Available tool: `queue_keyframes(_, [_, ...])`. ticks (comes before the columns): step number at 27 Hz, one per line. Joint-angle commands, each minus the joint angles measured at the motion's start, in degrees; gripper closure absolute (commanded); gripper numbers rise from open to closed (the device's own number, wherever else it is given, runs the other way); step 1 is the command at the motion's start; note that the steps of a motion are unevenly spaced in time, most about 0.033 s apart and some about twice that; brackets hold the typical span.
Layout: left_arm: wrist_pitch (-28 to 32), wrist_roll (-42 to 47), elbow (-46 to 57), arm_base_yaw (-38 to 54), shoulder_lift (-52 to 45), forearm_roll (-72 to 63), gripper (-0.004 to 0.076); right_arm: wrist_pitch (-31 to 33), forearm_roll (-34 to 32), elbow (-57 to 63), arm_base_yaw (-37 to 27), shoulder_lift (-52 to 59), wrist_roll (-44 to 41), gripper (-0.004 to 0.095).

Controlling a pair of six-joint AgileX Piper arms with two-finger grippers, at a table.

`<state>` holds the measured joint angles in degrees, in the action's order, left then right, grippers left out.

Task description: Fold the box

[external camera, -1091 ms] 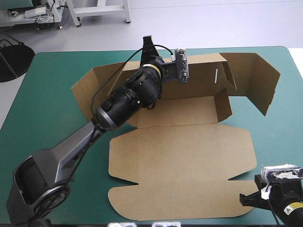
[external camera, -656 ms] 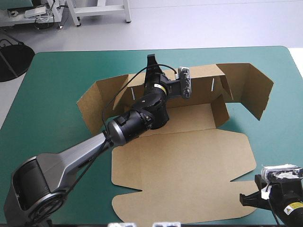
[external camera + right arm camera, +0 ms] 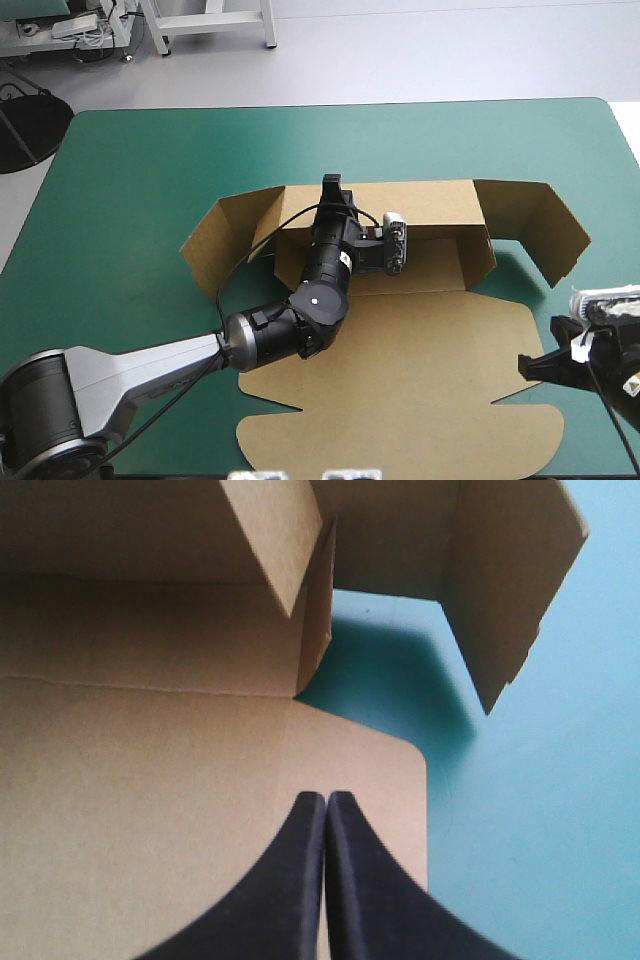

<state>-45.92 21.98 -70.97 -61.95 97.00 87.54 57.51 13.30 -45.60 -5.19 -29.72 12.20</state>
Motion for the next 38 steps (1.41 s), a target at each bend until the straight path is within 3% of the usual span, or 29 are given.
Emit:
queue_keyframes(1, [1.21,1.49,-0.25,-0.41,-3.01,3.70,0.0733,-3.24,0.85,-6.33,0.07,-4.96,0.48,0.0921])
queue_keyframes(6, [5.84,1.39,-0.11,-0.41,-2.91,3.97,0.0733,-3.24,0.85,-16.21,0.07,-14.59,0.48,0.0921])
queue_keyframes(16, [5.87,0.95,-0.11,-0.30,-2.51,3.86,0.0732,-0.72,0.85,-37.29,-0.15,-38.67,-1.86,0.0921])
queue_keyframes(26, [3.98,0.73,-0.11,-0.30,-0.25,3.57,0.0732,10.09,1.52,-53.90,-2.10,-59.23,-1.86,0.0921])
queue_keyframes(30, [1.91,1.29,-0.11,-0.30,0.13,3.57,0.0732,13.93,3.61,-56.48,-4.16,-64.45,-1.53,0.0921])
queue_keyframes(35, [1.54,3.74,-0.11,-0.30,0.13,3.57,0.0732,14.04,8.75,-55.32,-5.25,-66.12,0.04,0.0921])
queue_keyframes(38, [0.28,6.45,-0.11,-0.30,0.13,3.57,0.0732,14.04,8.60,-52.25,-5.25,-65.24,0.36,0.0921])
